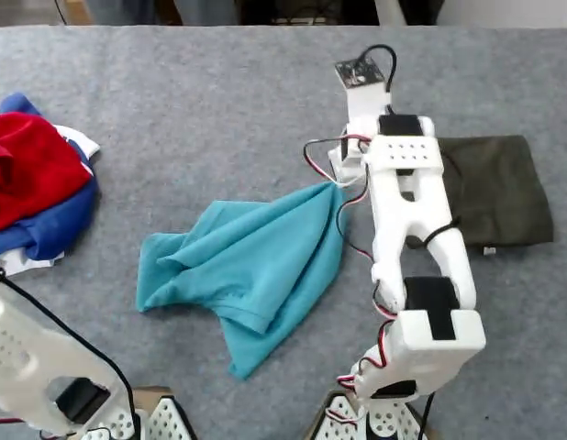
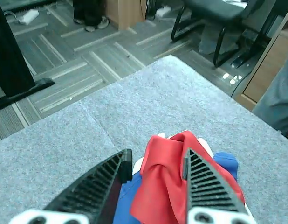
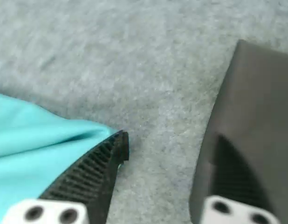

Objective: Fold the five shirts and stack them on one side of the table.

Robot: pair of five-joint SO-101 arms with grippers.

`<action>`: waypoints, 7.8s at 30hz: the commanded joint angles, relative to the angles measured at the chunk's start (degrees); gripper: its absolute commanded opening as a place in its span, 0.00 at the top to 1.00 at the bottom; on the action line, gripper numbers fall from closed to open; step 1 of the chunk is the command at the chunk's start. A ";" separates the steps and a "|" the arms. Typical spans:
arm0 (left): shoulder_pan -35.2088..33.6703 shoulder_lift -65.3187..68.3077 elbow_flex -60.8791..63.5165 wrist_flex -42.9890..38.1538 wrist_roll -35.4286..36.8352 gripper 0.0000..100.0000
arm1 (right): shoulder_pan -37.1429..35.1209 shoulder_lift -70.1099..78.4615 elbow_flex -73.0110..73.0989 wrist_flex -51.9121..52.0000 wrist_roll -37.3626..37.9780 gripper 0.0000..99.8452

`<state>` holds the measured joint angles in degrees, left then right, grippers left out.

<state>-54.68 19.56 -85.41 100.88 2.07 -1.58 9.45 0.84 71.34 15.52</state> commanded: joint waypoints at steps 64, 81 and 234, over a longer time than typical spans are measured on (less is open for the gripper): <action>-4.35 -21.10 38.99 -0.70 -6.24 0.80 | -53.45 -2.42 -72.13 20.04 -14.68 0.99; -4.44 -21.19 38.99 -0.62 -6.51 0.80 | -10.20 6.90 -38.55 24.26 -14.33 0.99; 20.53 -21.80 50.24 -0.18 -6.07 0.81 | 8.00 17.27 2.95 -4.92 11.78 0.98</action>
<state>-34.11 0.13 -35.03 100.88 -4.18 6.24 26.77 3.56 66.33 27.47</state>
